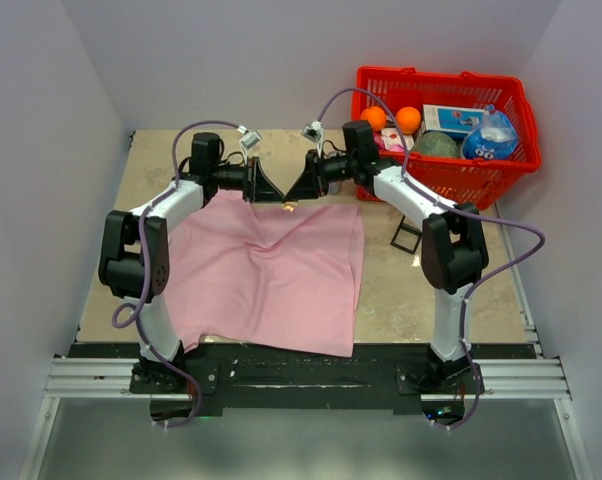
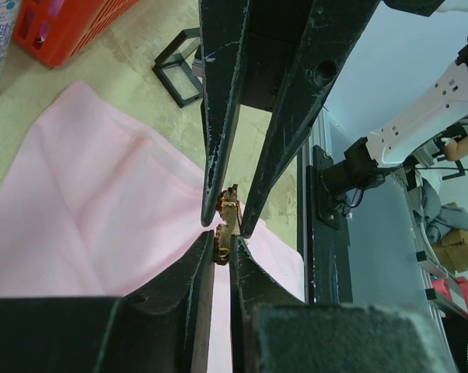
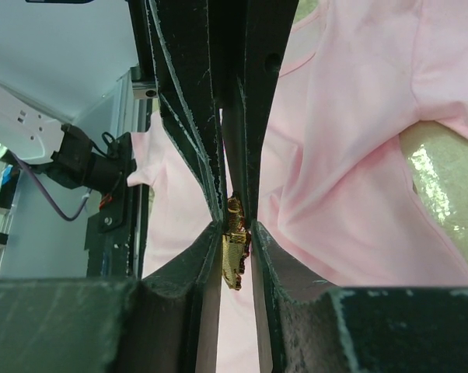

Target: Remove the brooch from the garment

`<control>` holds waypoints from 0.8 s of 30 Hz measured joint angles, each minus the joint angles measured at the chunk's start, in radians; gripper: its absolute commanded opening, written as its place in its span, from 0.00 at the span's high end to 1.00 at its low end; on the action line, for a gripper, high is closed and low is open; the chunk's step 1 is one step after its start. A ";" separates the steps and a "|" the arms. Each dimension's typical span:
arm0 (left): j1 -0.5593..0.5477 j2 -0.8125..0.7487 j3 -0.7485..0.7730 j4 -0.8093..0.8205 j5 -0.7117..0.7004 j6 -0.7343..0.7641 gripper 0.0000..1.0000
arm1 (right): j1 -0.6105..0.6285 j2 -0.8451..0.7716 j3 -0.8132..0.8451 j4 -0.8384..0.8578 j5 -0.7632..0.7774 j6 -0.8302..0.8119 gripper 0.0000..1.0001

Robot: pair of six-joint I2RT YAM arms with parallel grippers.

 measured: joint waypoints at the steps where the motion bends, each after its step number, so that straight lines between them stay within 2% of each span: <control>1: 0.000 0.000 0.000 0.004 0.000 -0.003 1.00 | 0.000 0.000 0.001 0.000 0.000 -0.002 0.80; 4: 0.000 0.003 0.000 0.017 0.000 -0.023 1.00 | 0.000 0.000 0.003 -0.005 0.000 -0.014 0.85; 11: 0.000 0.011 -0.005 0.078 0.000 -0.084 1.00 | -0.001 0.000 0.013 -0.019 0.015 -0.039 0.89; 14: 0.000 0.012 -0.010 0.097 0.000 -0.107 1.00 | -0.001 0.000 0.013 -0.020 0.016 -0.040 0.96; 17: 0.001 0.013 -0.010 0.107 0.000 -0.115 0.92 | -0.002 0.000 0.013 -0.019 0.018 -0.040 1.00; 19: 0.001 0.013 -0.011 0.109 0.000 -0.122 0.82 | -0.002 0.000 0.013 -0.019 0.017 -0.040 1.00; 24: 0.009 0.012 -0.011 0.103 0.005 -0.119 0.70 | -0.001 0.000 0.014 -0.020 0.018 -0.040 1.00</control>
